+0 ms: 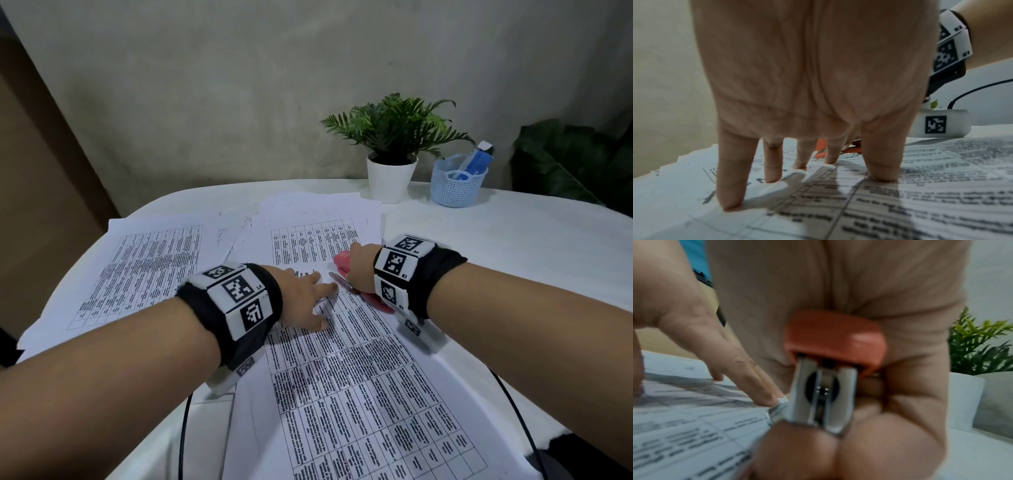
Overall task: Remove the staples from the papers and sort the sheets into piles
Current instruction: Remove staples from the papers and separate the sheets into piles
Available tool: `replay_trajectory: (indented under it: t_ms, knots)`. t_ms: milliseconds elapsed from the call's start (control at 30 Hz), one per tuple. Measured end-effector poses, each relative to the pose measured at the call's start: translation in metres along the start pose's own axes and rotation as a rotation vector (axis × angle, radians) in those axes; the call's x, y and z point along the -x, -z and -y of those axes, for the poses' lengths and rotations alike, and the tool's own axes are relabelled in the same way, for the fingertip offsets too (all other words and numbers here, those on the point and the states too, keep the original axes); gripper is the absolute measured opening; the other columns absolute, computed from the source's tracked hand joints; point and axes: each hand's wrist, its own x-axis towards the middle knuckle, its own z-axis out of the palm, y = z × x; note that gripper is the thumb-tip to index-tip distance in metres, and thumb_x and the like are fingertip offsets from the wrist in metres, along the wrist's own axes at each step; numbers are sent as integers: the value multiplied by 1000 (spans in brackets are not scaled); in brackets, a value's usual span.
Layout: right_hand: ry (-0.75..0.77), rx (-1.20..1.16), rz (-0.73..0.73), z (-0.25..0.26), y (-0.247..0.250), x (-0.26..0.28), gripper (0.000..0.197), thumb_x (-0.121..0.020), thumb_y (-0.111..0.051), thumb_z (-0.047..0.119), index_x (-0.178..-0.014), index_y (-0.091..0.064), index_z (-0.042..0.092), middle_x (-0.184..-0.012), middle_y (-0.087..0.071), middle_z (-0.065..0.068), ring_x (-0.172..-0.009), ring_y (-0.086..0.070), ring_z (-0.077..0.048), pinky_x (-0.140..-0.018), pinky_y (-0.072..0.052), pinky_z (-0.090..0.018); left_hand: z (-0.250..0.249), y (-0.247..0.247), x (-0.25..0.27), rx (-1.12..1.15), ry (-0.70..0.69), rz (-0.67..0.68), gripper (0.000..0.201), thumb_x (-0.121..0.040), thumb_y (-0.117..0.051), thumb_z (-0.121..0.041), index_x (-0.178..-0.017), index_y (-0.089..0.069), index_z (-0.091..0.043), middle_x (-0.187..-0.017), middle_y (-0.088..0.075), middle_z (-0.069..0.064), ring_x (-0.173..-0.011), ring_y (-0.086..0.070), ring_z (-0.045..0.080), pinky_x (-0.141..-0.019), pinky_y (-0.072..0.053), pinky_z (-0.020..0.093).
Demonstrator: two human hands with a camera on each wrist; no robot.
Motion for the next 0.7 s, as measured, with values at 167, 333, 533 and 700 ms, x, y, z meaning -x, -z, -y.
replay_trajectory:
  t_ms: [167,333,533,700]
  knots:
    - [37,88,61,3,4,-1,40,-99,-41,21,-135,-33,7,-131,-47,-12,-119,-49,-27,-91,-38,-29,0,0,0,1,1,15,70,-96,-33,-56,-152,4,-34,-161,6,2,-144,-10,40,-110,-23,56]
    - [25,155,57,1,2,-11,37,-98,-43,23,-130,-36,7,-125,-52,-10,-103,-55,-26,-82,-39,-28,1,1,-1,5,2,22,70,-96,-33,-56,-152,5,-34,-161,6,3,-145,-9,40,-111,-22,56]
    - [15,202,55,18,2,-18,35,-97,-39,25,-129,-45,10,-130,-48,-12,-115,-51,-28,-86,-43,-34,-2,2,1,17,-8,-3,69,-97,-34,-53,-152,2,-33,-161,0,2,-142,-16,37,-109,-27,51]
    - [9,149,61,18,4,-22,31,-98,-32,26,-120,-47,8,-91,-51,-7,-80,-46,-20,-83,-45,-33,2,-1,-1,27,-20,0,70,-96,-32,-56,-152,4,-32,-161,2,1,-143,-14,36,-110,-26,52]
